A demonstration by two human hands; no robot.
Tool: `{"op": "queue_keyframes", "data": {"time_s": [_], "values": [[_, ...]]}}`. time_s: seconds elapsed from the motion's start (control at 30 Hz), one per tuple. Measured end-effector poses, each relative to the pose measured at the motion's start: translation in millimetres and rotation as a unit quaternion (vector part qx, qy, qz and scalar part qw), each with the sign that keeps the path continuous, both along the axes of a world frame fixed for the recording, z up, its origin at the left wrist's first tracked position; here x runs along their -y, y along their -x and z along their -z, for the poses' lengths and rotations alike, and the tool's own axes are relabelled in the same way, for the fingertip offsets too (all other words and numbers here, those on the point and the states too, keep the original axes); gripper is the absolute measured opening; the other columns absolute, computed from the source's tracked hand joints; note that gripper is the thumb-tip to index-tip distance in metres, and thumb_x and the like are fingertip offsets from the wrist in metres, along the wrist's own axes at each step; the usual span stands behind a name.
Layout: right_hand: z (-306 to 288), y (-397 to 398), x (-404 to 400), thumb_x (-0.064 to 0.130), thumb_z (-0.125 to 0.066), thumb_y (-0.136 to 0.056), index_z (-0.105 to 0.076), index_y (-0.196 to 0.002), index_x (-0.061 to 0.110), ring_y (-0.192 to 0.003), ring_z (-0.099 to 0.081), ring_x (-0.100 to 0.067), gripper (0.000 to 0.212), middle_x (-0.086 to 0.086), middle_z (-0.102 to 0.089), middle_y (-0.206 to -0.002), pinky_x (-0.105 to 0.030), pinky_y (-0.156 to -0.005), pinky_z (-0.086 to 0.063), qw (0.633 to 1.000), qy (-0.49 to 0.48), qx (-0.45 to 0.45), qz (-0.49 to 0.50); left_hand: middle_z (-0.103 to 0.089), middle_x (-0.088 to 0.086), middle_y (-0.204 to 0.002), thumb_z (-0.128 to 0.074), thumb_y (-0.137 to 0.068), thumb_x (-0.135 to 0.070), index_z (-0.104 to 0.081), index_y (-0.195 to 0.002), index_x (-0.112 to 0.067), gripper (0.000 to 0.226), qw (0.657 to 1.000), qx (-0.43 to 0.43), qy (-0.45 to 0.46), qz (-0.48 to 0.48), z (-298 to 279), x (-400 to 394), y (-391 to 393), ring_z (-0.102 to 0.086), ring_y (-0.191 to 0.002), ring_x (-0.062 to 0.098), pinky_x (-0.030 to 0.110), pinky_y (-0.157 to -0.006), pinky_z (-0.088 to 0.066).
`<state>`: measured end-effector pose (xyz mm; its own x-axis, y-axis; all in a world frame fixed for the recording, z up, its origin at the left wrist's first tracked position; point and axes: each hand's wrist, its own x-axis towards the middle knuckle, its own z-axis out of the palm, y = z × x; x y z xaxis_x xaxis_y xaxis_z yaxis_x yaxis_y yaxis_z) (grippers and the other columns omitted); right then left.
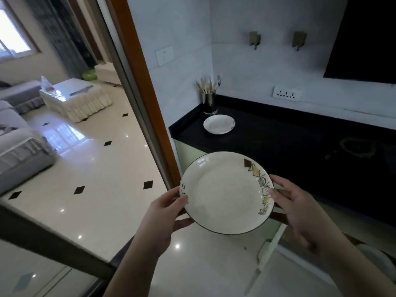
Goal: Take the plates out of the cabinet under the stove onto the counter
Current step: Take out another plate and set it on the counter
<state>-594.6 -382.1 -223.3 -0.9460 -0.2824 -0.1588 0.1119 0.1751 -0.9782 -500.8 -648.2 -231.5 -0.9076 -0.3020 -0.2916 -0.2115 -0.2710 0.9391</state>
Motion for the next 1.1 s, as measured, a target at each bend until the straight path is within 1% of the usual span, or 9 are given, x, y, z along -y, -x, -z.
{"op": "queue_keyframes", "data": {"time_s": [0.1,0.17,0.3,0.43,0.53,0.6,0.7,0.83,1.1], "values": [[-9,39,-4,0.023,-0.055,-0.097,-0.060,-0.109,0.049,-0.088,-0.066,0.007,0.029,0.019,-0.074,-0.097,-0.030,-0.081,-0.045,0.999,0.028,0.001,0.016,-0.074,0.013,-0.110,-0.067,-0.084,-0.023,-0.072,-0.115,-0.020,0.031,1.000,0.009,-0.006,0.003,-3,4,44,-0.071,-0.100,0.035,0.045,-0.083,-0.057],[-13,60,-6,0.022,-0.055,-0.097,-0.061,-0.112,0.047,-0.087,-0.067,0.007,0.029,0.016,-0.075,-0.098,-0.030,-0.077,-0.046,0.999,0.040,0.003,0.015,-0.074,0.014,-0.110,-0.066,-0.089,-0.018,-0.072,-0.115,-0.019,0.027,1.000,0.028,-0.004,-0.001,-3,2,67,-0.071,-0.101,0.035,0.046,-0.082,-0.058],[-12,94,-5,0.023,-0.056,-0.096,-0.061,-0.117,0.043,-0.088,-0.068,0.004,0.029,0.015,-0.075,-0.096,-0.043,-0.092,-0.042,0.997,0.060,0.026,0.031,-0.076,0.011,-0.104,-0.062,-0.094,-0.012,-0.069,-0.118,-0.016,0.025,0.999,0.044,0.010,-0.006,-16,3,106,-0.074,-0.091,0.031,0.039,-0.070,-0.060],[-14,133,-1,0.022,-0.058,-0.095,-0.062,-0.118,0.039,-0.107,-0.067,-0.019,0.029,0.004,-0.075,-0.105,-0.056,-0.103,-0.042,0.994,0.086,0.055,0.026,-0.077,0.011,-0.100,-0.060,-0.095,-0.010,-0.070,-0.116,-0.012,0.023,0.998,0.048,0.029,0.004,-32,9,143,-0.075,-0.085,0.027,0.034,-0.062,-0.060],[-19,159,6,0.015,-0.056,-0.095,-0.060,-0.125,0.027,-0.100,-0.071,-0.020,0.032,-0.003,-0.075,-0.106,-0.040,-0.083,-0.058,0.991,0.116,0.064,0.012,-0.077,0.012,-0.095,-0.059,-0.095,-0.007,-0.070,-0.113,-0.011,0.021,0.998,0.051,0.036,0.012,-42,20,171,-0.075,-0.072,0.021,0.029,-0.056,-0.059],[-20,169,16,0.012,-0.054,-0.096,-0.060,-0.125,0.024,-0.097,-0.072,-0.022,0.031,-0.007,-0.075,-0.105,-0.029,-0.070,-0.059,0.989,0.133,0.068,0.015,-0.077,0.010,-0.096,-0.060,-0.095,-0.008,-0.069,-0.114,-0.013,0.022,0.996,0.056,0.070,0.009,-45,29,190,-0.075,-0.073,0.020,0.028,-0.057,-0.059],[-16,182,38,0.010,-0.053,-0.097,-0.060,-0.122,0.026,-0.095,-0.072,-0.021,0.031,-0.006,-0.075,-0.104,-0.027,-0.067,-0.059,0.988,0.135,0.067,0.038,-0.077,0.008,-0.099,-0.059,-0.096,-0.008,-0.068,-0.118,-0.013,0.024,0.994,0.053,0.089,0.033,-45,49,219,-0.075,-0.086,0.025,0.034,-0.065,-0.062],[-10,198,76,0.008,-0.055,-0.096,-0.061,-0.122,0.024,-0.094,-0.073,-0.023,0.031,-0.007,-0.075,-0.105,-0.028,-0.066,-0.059,0.984,0.145,0.067,0.077,-0.077,0.004,-0.093,-0.060,-0.095,-0.009,-0.069,-0.116,-0.016,0.024,0.994,0.039,0.086,0.058,-38,90,250,-0.073,-0.077,0.021,0.036,-0.066,-0.061],[-1,213,151,0.011,-0.056,-0.095,-0.060,-0.123,0.022,-0.096,-0.072,-0.025,0.030,-0.009,-0.075,-0.106,-0.032,-0.068,-0.060,0.972,0.171,0.055,0.154,-0.078,-0.001,-0.091,-0.061,-0.094,-0.010,-0.072,-0.105,-0.024,0.020,0.989,0.019,0.062,0.136,-33,170,296,-0.075,-0.080,0.017,0.032,-0.063,-0.060]]}}
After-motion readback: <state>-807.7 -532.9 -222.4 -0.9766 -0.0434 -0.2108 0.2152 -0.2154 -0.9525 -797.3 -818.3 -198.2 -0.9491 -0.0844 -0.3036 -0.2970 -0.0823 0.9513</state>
